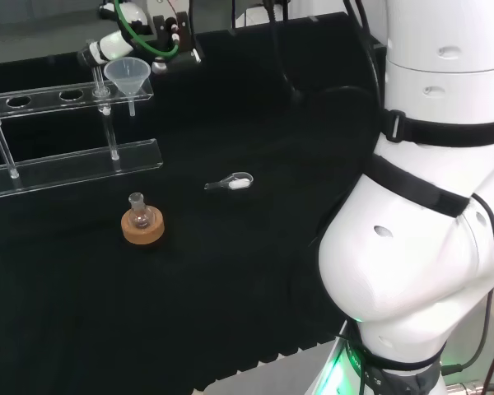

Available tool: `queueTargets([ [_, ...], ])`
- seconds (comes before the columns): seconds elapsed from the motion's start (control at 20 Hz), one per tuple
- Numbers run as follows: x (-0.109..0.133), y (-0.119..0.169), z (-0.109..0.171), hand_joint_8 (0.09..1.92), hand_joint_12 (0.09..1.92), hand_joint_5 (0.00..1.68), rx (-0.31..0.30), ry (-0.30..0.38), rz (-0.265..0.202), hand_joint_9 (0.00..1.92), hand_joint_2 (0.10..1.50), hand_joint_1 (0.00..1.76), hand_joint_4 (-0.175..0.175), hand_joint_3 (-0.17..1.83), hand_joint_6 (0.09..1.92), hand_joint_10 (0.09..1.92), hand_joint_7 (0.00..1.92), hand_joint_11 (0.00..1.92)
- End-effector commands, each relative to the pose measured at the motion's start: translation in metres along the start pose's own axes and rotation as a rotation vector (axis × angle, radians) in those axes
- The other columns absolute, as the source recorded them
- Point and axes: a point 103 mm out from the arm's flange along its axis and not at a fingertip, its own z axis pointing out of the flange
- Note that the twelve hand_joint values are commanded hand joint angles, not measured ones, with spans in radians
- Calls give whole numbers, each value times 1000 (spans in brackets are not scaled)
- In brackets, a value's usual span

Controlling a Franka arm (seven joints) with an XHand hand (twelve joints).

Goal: Pick up the funnel from the transparent funnel stand.

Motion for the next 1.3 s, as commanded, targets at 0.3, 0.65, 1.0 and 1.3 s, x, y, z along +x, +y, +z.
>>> queueTargets([
  [0.3,-2,3,5,87,87,0,8,41,21,0,697,126,11,-23,87,87,0,0],
  [0.65,8,6,12,87,87,0,25,12,-10,0,695,210,11,-21,87,87,0,0],
  [1.0,14,8,22,87,87,0,75,-2,-35,0,694,252,11,-20,87,87,0,0],
  [1.3,11,8,31,87,87,0,101,-11,-27,0,693,260,11,-19,87,87,0,0],
])
